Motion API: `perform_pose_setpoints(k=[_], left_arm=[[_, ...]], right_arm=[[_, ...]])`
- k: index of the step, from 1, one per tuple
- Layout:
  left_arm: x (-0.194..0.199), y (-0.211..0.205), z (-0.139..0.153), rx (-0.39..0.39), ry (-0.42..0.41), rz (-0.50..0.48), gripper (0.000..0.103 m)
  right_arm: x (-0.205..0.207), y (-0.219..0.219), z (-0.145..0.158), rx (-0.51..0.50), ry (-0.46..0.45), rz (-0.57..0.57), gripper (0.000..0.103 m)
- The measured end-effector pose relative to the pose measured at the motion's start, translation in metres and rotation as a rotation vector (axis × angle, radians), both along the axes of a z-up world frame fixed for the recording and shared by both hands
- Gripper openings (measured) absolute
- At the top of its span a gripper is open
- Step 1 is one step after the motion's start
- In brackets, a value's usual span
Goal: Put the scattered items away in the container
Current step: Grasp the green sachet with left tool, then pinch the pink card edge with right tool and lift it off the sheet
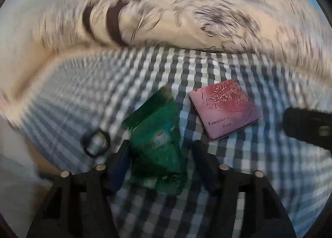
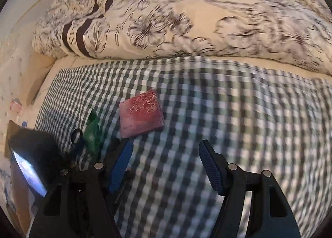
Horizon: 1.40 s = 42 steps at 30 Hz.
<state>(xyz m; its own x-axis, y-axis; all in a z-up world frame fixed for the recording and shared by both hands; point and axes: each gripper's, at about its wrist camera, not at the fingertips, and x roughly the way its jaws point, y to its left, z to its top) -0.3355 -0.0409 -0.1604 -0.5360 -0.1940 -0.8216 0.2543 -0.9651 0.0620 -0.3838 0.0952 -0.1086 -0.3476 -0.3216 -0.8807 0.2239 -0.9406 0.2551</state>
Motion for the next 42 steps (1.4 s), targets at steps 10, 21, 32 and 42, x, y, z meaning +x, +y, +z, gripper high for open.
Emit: perform_pose_setpoints(k=[10,21,32,42], left_arm=[[0.009,-0.011,0.005,0.025,0.075,0.047,0.025],[0.016,-0.015,0.005,0.041,0.090,0.082,0.025],[0.031,0.030,0.023,0.035,0.070,-0.030,0.025],[0.078,0.063,0.078,0.045,0.083,-0.114,0.025]], right_arm=[[-0.045,-0.039,-0.033,-0.003,-0.070,0.083,0.067],[-0.042,-0.085,-0.050,0.187,-0.026,0.124,0.072],[0.009,0.018,-0.007,0.094,0.007,-0.086,0.071],[0.059,0.062,0.043,0.057,-0.013,-0.142,0.017]])
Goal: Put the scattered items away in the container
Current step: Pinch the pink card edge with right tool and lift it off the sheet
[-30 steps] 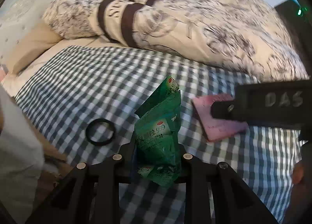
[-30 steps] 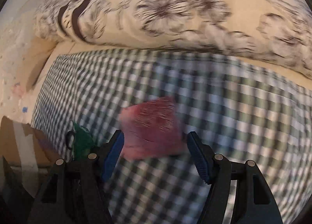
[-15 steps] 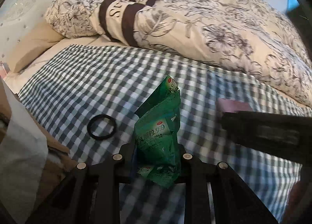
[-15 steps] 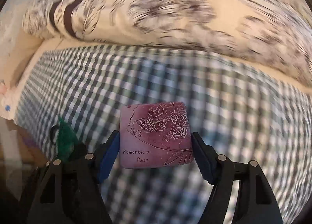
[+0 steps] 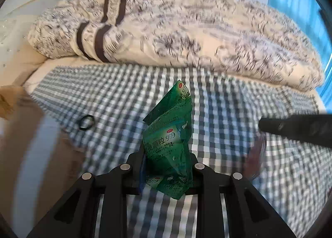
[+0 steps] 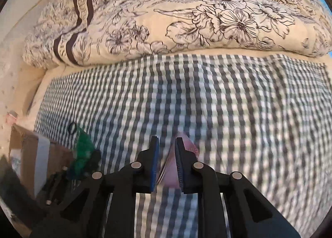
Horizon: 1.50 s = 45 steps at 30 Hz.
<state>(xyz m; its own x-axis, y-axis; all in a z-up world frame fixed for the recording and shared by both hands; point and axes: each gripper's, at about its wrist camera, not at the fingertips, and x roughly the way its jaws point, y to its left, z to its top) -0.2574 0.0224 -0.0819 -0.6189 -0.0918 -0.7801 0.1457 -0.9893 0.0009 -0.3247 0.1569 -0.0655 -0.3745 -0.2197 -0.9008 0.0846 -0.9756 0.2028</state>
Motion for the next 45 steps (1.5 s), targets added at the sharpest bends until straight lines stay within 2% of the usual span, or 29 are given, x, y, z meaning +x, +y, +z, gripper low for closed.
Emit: perform_pose_setpoints(k=[3,4,6,10,12,15,17,18,20,21,22,25,29,33,35,36,37,38,40,43,45], left_arm=[[0.017,-0.013,0.025,0.007,0.029,0.021,0.025],[0.024,-0.018,0.033,0.008,0.038,0.028,0.025],[0.036,-0.025,0.044,0.001,0.059,0.041,0.025],[0.058,-0.037,0.059,0.006,0.079,0.057,0.025],[0.065,-0.043,0.061,-0.001,0.076,0.065,0.025],[0.073,-0.053,0.062,0.012,0.068,0.075,0.025],[0.077,-0.056,0.063,0.012,0.068,0.079,0.025],[0.078,-0.057,0.064,0.011,0.070,0.080,0.025],[0.079,-0.056,0.066,0.009,0.071,0.071,0.025],[0.080,-0.055,0.067,0.008,0.073,0.067,0.025],[0.080,-0.054,0.068,0.008,0.075,0.064,0.025],[0.079,-0.047,0.072,0.003,0.082,0.048,0.025],[0.076,-0.037,0.072,-0.002,0.078,0.031,0.025],[0.075,-0.023,0.066,-0.024,0.064,0.010,0.025],[0.073,-0.017,0.062,-0.022,0.051,0.001,0.025],[0.073,-0.015,0.060,-0.022,0.047,-0.001,0.025],[0.072,-0.013,0.059,-0.024,0.042,-0.004,0.025],[0.072,-0.010,0.057,-0.027,0.038,-0.008,0.025],[0.071,-0.008,0.056,-0.030,0.035,-0.010,0.025],[0.070,-0.007,0.055,-0.031,0.036,-0.007,0.025],[0.071,-0.008,0.054,-0.030,0.030,-0.006,0.025]], right_arm=[[0.013,-0.002,0.005,0.032,0.010,0.004,0.014],[0.016,0.000,0.002,0.028,0.003,-0.002,0.007],[0.016,-0.002,-0.010,0.014,-0.020,-0.015,0.001],[0.023,0.002,-0.038,0.043,-0.089,-0.058,0.000],[0.028,0.006,-0.051,0.015,-0.131,-0.085,0.000],[0.039,0.018,-0.061,-0.040,-0.135,-0.135,0.001],[0.045,0.028,-0.058,-0.095,-0.126,-0.159,0.007],[0.048,0.035,-0.054,-0.129,-0.114,-0.172,0.015],[0.055,0.054,-0.045,-0.191,-0.087,-0.201,0.037],[0.056,0.062,-0.043,-0.210,-0.086,-0.210,0.058],[0.057,0.072,-0.042,-0.231,-0.087,-0.224,0.064],[0.064,0.100,-0.051,-0.281,-0.111,-0.295,0.064],[0.071,0.119,-0.083,-0.363,-0.180,-0.323,0.064],[0.070,0.123,-0.098,-0.443,-0.165,-0.316,0.065],[0.067,0.124,-0.102,-0.477,-0.166,-0.312,0.061],[0.067,0.125,-0.102,-0.477,-0.167,-0.315,0.048],[0.067,0.125,-0.101,-0.474,-0.169,-0.314,0.029],[0.068,0.128,-0.099,-0.480,-0.173,-0.307,0.019],[0.072,0.128,-0.095,-0.545,-0.171,-0.271,0.015],[0.072,0.117,-0.087,-0.505,-0.150,-0.226,0.015],[0.066,0.106,-0.092,-0.542,-0.170,-0.208,0.015]])
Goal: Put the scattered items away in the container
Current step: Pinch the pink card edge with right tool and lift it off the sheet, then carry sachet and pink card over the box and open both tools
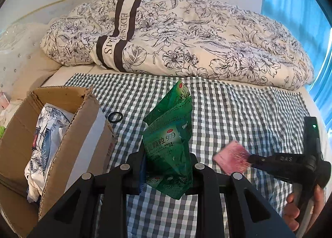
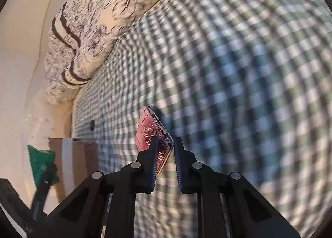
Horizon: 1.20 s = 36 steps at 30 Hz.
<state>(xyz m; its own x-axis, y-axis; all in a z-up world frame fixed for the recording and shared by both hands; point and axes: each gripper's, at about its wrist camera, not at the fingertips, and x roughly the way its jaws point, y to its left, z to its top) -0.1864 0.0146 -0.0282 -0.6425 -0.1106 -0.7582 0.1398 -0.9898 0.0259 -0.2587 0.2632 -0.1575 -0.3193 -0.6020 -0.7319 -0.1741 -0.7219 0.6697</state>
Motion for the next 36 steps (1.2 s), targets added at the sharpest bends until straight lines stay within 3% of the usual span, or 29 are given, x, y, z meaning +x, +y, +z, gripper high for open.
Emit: perform_pose_setpoints(k=[4,9,13,19,25,28,32,36], left_arm=[[0.002,-0.006,-0.002,-0.010,-0.006,0.004,0.025],[0.000,-0.018,-0.005,-0.007,-0.010,0.025,0.025],[-0.001,-0.025,-0.010,0.010,-0.019,0.038,0.025],[-0.001,-0.033,-0.012,0.004,-0.027,0.036,0.025],[-0.003,-0.049,-0.006,0.007,-0.016,0.055,0.025],[-0.002,-0.053,-0.002,0.021,-0.009,0.067,0.025],[0.001,-0.059,0.014,0.036,0.011,0.080,0.025],[0.011,-0.077,0.053,0.072,0.079,0.085,0.025]], right_arm=[[-0.004,-0.017,-0.013,-0.089,-0.018,0.009,0.015],[0.006,-0.046,0.012,-0.102,0.074,0.066,0.015],[0.004,-0.079,0.031,-0.006,0.116,0.145,0.015],[-0.019,-0.130,0.021,0.109,0.091,0.204,0.016],[-0.016,-0.141,0.029,0.205,0.081,0.228,0.011],[-0.009,-0.131,0.033,0.193,0.076,0.216,0.010],[0.005,-0.131,0.069,0.201,0.122,0.228,0.010],[0.022,-0.144,0.141,0.221,0.242,0.270,0.010]])
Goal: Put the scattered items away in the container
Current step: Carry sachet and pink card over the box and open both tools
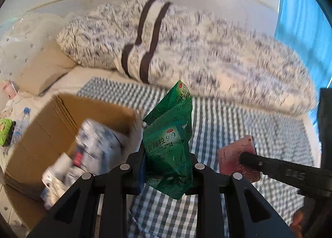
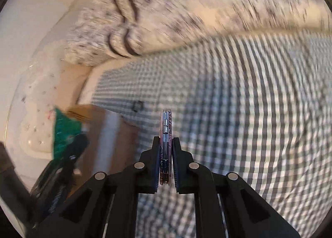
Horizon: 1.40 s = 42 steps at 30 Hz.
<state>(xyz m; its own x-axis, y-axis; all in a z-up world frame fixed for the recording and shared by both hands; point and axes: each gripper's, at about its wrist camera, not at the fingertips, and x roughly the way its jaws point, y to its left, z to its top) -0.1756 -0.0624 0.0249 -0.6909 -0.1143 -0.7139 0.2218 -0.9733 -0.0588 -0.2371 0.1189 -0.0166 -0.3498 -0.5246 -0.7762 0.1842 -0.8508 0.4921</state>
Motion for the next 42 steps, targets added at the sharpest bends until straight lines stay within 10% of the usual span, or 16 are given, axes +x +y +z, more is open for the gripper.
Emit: perform_pose_setpoints(k=[7,16,19,20,22,32,42], left_arm=[[0.031,-0.057,0.043,-0.022,0.050,0.060,0.025],[0.056,-0.124,-0.014,-0.025,-0.094,0.134,0.025],[0.057,-0.138,-0.026,-0.004,-0.116,0.136,0.043],[0.057,-0.141,-0.028,0.002,-0.119,0.139,0.072],[0.059,-0.143,-0.029,-0.006,-0.106,0.163,0.093],[0.046,-0.137,-0.015,-0.010,-0.064,0.172,0.093],[-0.007,-0.081,-0.002,-0.046,-0.050,0.086,0.094]], right_arm=[[0.038,-0.069,0.088,-0.021,0.169,0.123,0.010],[0.053,-0.188,0.047,0.006,0.070,0.261,0.010],[0.050,-0.206,0.033,0.051,0.056,0.263,0.013],[0.051,-0.206,0.032,0.056,0.068,0.258,0.017],[0.053,-0.204,0.038,0.048,0.096,0.248,0.049],[0.028,-0.142,0.090,0.066,0.236,0.138,0.052],[-0.059,-0.090,0.023,0.167,0.089,0.057,0.052]])
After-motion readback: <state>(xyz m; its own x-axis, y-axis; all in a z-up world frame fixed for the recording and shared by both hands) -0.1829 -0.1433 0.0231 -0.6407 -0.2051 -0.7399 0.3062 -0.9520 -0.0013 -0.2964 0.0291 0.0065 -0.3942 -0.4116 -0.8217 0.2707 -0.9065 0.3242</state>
